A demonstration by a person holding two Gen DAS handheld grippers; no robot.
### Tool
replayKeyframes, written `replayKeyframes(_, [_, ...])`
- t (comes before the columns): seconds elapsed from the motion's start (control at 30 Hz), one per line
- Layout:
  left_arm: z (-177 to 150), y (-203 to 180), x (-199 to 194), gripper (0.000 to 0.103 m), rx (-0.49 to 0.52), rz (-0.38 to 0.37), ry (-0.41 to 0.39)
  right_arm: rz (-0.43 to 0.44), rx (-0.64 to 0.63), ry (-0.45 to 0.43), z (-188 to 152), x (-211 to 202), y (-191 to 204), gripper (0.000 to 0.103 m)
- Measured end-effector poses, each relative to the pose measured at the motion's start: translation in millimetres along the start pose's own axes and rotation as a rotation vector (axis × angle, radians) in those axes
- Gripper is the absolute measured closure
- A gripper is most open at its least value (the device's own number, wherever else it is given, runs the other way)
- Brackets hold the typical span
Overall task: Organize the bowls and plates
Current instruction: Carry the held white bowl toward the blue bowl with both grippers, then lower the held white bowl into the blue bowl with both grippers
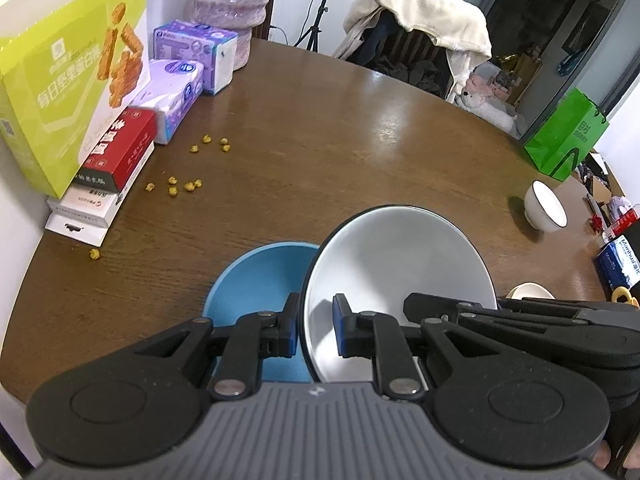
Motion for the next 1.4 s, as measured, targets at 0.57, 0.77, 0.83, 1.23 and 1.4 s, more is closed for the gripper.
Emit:
replayKeyframes(0.57, [-9, 31, 26, 0.086, 0.012, 0.0, 0.082, 0.003, -0.006, 0.063, -12, 38, 18, 0.086])
replayKeyframes(0.77, [-12, 40, 42, 0.086, 0.02, 0.002, 0.125, -0.002, -0.02, 0.096, -15, 55, 20, 0.086])
replayKeyframes(0.83, [-13, 42, 47, 0.086, 0.025, 0.0, 0.137, -0.006, -0.028, 0.107, -17, 60, 20, 0.086])
replayKeyframes(1.23, [-15, 44, 69, 0.086, 0.074, -0.014, 0.193, -0.034, -0.033, 0.153, -23, 84, 18, 0.086])
replayKeyframes(1.4, [-14, 43, 74, 0.086, 0.086, -0.017, 0.209, -0.042, -0.025, 0.165, -22, 89, 17, 0.086])
Point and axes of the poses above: each gripper's, at about its wrist camera, not at the fingertips, and x roughly the way its jaws point, y to its left, z to its top, the point moved 2 cm from there along x, roughly the way its jaws point, and after that the axes turned 9 degrees about -y, right-handed, at the moved point
